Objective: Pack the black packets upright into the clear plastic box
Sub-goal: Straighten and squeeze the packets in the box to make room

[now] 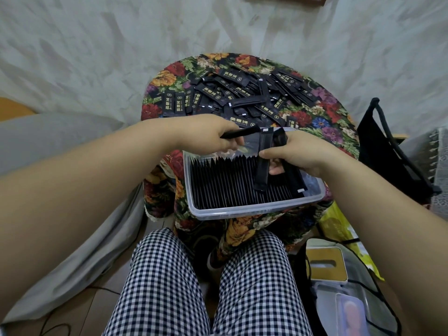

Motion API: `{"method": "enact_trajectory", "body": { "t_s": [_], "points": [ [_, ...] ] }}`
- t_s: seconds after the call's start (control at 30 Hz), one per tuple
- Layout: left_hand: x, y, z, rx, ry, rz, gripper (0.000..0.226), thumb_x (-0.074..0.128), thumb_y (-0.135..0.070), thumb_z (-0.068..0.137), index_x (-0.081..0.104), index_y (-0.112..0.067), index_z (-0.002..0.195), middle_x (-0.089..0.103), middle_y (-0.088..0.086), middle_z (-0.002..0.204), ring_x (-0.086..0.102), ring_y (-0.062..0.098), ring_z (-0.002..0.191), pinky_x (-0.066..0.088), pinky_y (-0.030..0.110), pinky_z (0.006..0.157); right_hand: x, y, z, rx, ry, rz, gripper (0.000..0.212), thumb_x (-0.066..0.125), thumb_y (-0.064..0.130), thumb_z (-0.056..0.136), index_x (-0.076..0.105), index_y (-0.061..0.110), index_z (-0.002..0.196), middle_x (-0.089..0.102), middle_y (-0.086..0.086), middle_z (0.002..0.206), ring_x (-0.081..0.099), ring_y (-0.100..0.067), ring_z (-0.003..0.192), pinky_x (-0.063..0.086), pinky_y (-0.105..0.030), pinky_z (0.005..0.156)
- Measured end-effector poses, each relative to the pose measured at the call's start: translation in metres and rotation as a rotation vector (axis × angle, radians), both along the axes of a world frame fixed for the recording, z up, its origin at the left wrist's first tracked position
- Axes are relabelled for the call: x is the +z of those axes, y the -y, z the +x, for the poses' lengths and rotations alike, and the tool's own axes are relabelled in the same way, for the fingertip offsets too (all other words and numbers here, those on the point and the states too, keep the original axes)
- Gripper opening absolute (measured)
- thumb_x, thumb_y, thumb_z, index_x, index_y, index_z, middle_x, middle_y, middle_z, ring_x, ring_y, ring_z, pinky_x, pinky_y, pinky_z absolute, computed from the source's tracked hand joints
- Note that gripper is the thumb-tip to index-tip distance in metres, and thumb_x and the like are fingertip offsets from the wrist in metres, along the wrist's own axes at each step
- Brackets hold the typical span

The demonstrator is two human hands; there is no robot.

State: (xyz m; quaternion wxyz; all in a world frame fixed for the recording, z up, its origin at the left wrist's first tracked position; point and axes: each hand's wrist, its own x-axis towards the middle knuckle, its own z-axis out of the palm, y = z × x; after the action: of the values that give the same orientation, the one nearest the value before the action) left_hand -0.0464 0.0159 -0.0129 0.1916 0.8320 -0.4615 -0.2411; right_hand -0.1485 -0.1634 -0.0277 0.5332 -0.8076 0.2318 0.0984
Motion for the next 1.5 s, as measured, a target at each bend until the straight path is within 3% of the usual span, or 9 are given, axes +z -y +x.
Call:
{"method": "enact_trajectory", "body": {
  "t_s": [0.07,0.17,0.37,0.43,0.63,0.87,1.1,1.3,1.5],
  "points": [
    [0.003,-0.008,-0.002,0.025,-0.002,-0.081,0.021,0.045,-0.020,0.099,0.057,-0.026,0.115,0.066,-0.017,0.095,0.063,-0.007,0.079,0.050,0.011,0.072,0.002,-0.002,0.002,-0.034,0.038,0.004,0.006,0.065,0.004,0.087,0.062,0.005,0.092,0.059,-0.010,0.070,0.058,-0.012,0.052,0.060,-0.026,0.059],
    [0.002,-0.022,-0.008,0.066,0.067,-0.211,0.020,0.048,-0.020,0.097,0.059,-0.028,0.113,0.067,-0.017,0.087,0.063,-0.006,0.073,0.045,0.007,0.063,0.002,-0.009,0.004,-0.055,0.079,-0.030,0.007,0.065,0.004,0.087,0.060,0.002,0.092,0.060,-0.008,0.057,0.059,-0.013,0.045,0.057,-0.024,0.052],
    [-0.023,-0.041,-0.018,0.158,0.165,-0.420,0.017,0.053,-0.018,0.095,0.061,-0.024,0.108,0.063,-0.018,0.078,0.063,0.011,0.073,0.049,0.030,0.067,-0.003,-0.022,0.006,0.004,0.092,-0.201,0.013,0.061,0.000,0.087,0.053,0.009,0.081,0.059,-0.012,0.061,0.059,-0.012,0.039,0.052,-0.022,0.042],
    [-0.032,-0.042,-0.019,0.166,0.190,-0.434,0.020,0.056,-0.011,0.092,0.062,-0.020,0.108,0.061,-0.018,0.079,0.061,0.010,0.075,0.048,0.031,0.069,-0.003,-0.023,0.007,0.025,0.088,-0.294,0.016,0.062,0.003,0.086,0.052,0.012,0.078,0.062,-0.012,0.062,0.061,-0.014,0.043,0.054,-0.024,0.044],
    [-0.045,-0.038,-0.025,0.214,0.291,-0.497,0.031,0.060,-0.005,0.082,0.064,-0.012,0.112,0.069,0.006,0.101,0.063,0.028,0.095,0.049,0.041,0.079,-0.005,-0.031,0.009,0.091,0.052,-0.391,0.012,0.062,0.005,0.086,0.052,0.010,0.080,0.063,-0.012,0.062,0.063,-0.016,0.046,0.057,-0.028,0.049],
    [-0.046,-0.035,-0.024,0.234,0.314,-0.438,0.031,0.060,-0.005,0.083,0.064,-0.016,0.111,0.068,0.004,0.101,0.060,0.027,0.096,0.046,0.036,0.076,-0.017,-0.035,0.003,0.135,-0.037,-0.360,0.028,0.074,0.015,0.081,0.046,0.014,0.083,0.060,-0.005,0.059,0.059,-0.014,0.044,0.048,-0.022,0.041],
    [-0.045,-0.034,-0.025,0.246,0.308,-0.430,0.032,0.058,-0.005,0.083,0.064,-0.016,0.112,0.068,0.004,0.101,0.059,0.026,0.094,0.045,0.034,0.075,-0.025,-0.032,-0.003,0.160,-0.078,-0.413,0.028,0.072,0.016,0.083,0.044,0.014,0.083,0.059,-0.002,0.058,0.056,-0.010,0.040,0.040,-0.019,0.035],
    [-0.043,-0.034,-0.026,0.235,0.292,-0.408,0.030,0.056,-0.005,0.083,0.064,-0.019,0.109,0.067,0.002,0.096,0.059,0.024,0.090,0.045,0.034,0.071,-0.023,-0.034,-0.002,0.184,-0.086,-0.379,0.027,0.072,0.031,0.083,0.052,0.014,0.089,0.063,0.000,0.061,0.055,-0.009,0.042,0.037,-0.020,0.038],
    [-0.042,-0.034,-0.025,0.230,0.288,-0.388,0.027,0.055,-0.005,0.084,0.064,-0.017,0.107,0.066,0.002,0.093,0.057,0.024,0.087,0.039,0.031,0.067,-0.020,-0.029,-0.006,0.244,-0.113,-0.422,0.018,0.073,0.020,0.083,0.056,0.013,0.084,0.061,0.001,0.061,0.049,-0.005,0.038,0.035,-0.017,0.036]
  ]
}}
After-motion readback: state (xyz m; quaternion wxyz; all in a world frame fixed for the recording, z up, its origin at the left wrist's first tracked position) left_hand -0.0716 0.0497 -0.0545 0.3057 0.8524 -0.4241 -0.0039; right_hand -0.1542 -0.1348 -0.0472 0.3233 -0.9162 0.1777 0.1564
